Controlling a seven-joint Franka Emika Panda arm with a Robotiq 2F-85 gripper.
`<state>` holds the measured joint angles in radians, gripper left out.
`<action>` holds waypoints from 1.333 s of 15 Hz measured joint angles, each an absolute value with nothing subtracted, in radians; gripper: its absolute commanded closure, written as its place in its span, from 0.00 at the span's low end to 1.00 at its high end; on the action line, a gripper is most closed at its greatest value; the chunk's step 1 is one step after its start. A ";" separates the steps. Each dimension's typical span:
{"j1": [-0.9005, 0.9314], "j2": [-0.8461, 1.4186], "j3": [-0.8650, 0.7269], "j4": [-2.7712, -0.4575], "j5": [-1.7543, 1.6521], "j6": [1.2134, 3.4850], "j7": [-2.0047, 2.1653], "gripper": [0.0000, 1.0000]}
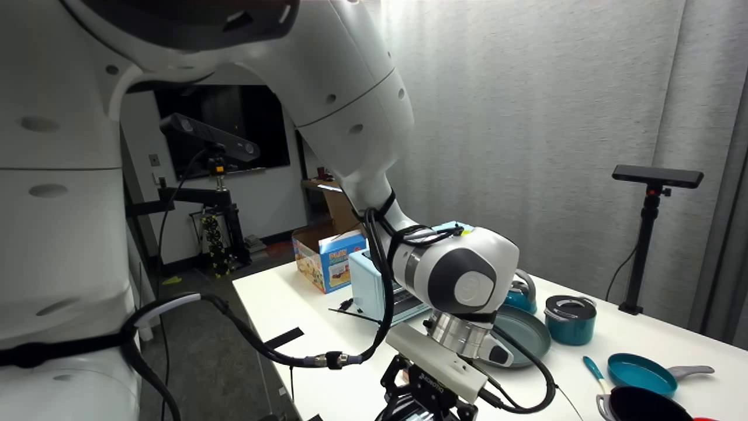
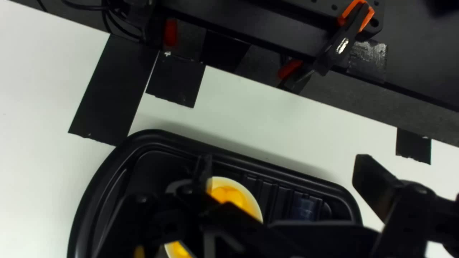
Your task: Pour the contents in the white bowl into the black pot
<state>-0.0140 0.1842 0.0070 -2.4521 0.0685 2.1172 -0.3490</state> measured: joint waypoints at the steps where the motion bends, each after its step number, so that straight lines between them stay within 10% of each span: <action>1: -0.018 0.191 0.001 -2.457 0.064 2.145 -0.345 0.00; 20: -0.097 0.293 -0.060 -2.503 0.067 2.535 -0.278 0.00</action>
<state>-0.0967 0.2927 -0.0605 -2.5027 0.0670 2.5346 -0.2781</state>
